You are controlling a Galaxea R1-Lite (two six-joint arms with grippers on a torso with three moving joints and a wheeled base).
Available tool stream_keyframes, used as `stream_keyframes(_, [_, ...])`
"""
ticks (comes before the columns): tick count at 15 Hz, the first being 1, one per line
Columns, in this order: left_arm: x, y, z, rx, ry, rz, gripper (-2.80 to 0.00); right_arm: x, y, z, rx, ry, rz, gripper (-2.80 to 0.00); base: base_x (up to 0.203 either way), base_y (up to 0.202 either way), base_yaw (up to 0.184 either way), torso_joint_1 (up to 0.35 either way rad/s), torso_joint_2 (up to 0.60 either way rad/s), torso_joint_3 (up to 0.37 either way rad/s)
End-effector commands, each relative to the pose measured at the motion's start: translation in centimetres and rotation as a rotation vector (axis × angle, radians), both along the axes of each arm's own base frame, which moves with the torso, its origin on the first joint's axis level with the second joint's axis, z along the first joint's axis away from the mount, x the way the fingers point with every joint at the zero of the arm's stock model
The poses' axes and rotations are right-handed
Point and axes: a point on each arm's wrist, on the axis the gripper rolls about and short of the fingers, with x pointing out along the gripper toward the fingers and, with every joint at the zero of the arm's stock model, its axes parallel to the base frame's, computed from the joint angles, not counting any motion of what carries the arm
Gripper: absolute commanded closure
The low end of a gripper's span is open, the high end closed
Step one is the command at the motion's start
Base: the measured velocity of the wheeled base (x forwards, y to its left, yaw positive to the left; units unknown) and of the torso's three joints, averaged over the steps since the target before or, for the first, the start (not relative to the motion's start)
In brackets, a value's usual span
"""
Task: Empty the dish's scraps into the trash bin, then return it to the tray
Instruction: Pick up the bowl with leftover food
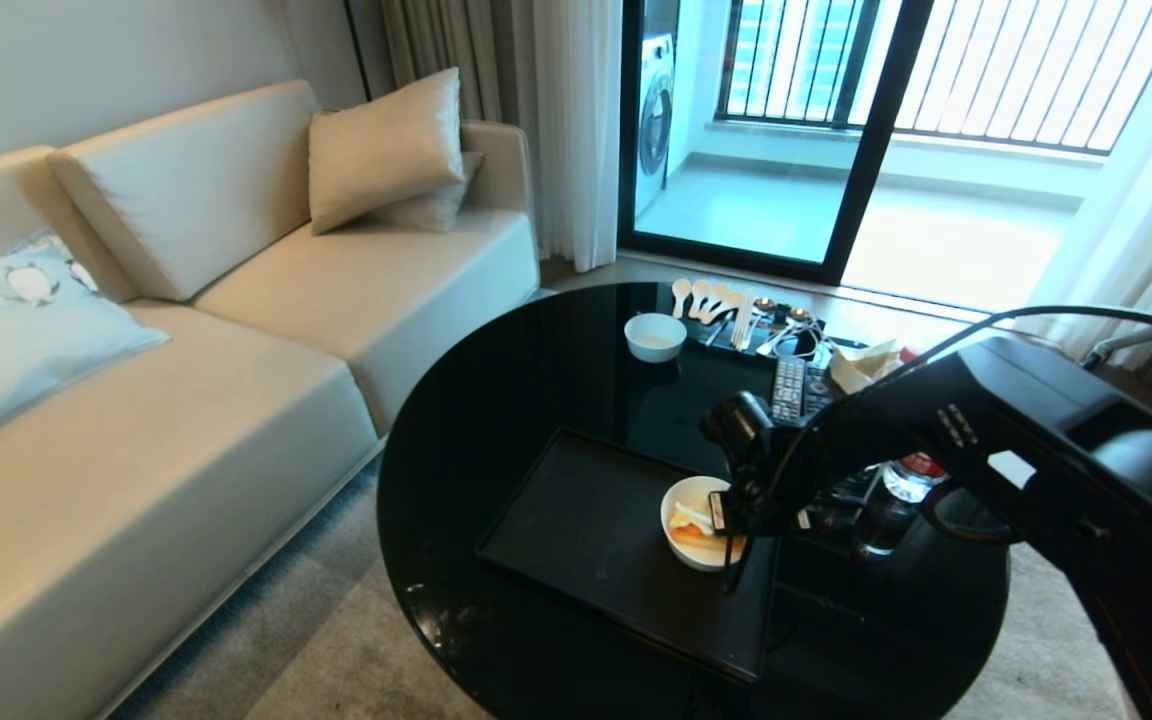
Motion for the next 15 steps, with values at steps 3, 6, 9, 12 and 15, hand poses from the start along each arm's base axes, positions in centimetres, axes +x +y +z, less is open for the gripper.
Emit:
stream_keyframes(3, [0.0, 0.0, 0.0, -0.001, -0.001, 0.0, 0.0, 0.0, -0.1, 1.3, 0.025, -0.028, -0.04, 0.0, 0.0, 0.0, 0.0, 0.0, 0.0, 0.0])
stream_keyframes(6, [0.0, 0.0, 0.0, -0.001, -0.001, 0.0, 0.0, -0.4, -0.7, 2.8, 0.059, -0.035, -0.1, 0.0, 0.0, 0.0, 0.0, 0.0, 0.0, 0.0])
stream_keyframes(9, [0.0, 0.0, 0.0, -0.001, -0.001, 0.0, 0.0, -1.1, -1.7, 4.4, 0.08, -0.016, -0.174, 0.0, 0.0, 0.0, 0.0, 0.0, 0.0, 0.0])
stream_keyframes(12, [0.0, 0.0, 0.0, -0.001, -0.001, 0.0, 0.0, -2.0, -3.4, 5.9, 0.099, -0.015, -0.233, 0.0, 0.0, 0.0, 0.0, 0.0, 0.0, 0.0])
stream_keyframes(15, [0.0, 0.0, 0.0, -0.001, -0.001, 0.0, 0.0, -2.9, -6.0, 7.3, 0.109, -0.022, -0.294, 0.0, 0.0, 0.0, 0.0, 0.0, 0.0, 0.0])
